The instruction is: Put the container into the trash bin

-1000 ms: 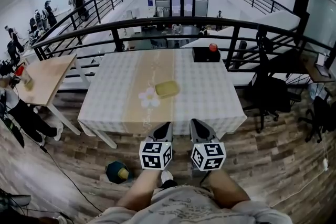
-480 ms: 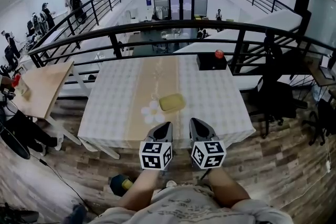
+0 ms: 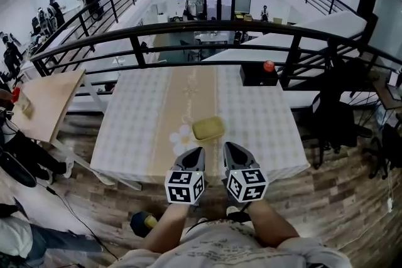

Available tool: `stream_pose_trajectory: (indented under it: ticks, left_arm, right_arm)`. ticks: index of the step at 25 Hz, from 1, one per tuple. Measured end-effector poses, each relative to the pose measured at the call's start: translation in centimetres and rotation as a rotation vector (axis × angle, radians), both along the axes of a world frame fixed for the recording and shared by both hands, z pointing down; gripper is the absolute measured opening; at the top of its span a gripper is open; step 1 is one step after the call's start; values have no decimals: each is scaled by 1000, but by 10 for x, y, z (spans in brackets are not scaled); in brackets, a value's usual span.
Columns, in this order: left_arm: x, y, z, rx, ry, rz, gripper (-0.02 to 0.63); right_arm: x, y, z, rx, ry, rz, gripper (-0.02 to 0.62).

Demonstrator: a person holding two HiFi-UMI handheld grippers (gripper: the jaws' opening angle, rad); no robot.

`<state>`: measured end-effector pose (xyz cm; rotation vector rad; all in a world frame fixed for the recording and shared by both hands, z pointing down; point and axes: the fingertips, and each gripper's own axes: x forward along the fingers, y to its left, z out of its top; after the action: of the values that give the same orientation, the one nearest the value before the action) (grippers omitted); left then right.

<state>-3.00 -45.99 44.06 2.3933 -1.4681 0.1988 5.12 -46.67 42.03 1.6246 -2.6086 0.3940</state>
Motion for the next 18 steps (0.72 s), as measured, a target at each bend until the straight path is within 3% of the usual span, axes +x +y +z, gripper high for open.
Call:
stream_pose_trajectory:
  ticks: [14,18]
  left_arm:
    - [15,-74,9,-36,-14,-128,5]
    - [16,-84,17,-58,-23,-153,5]
  right_arm:
    - [24,-99,23,-58,32,-168,2]
    - [20,-114,34,-68,82,-246,2]
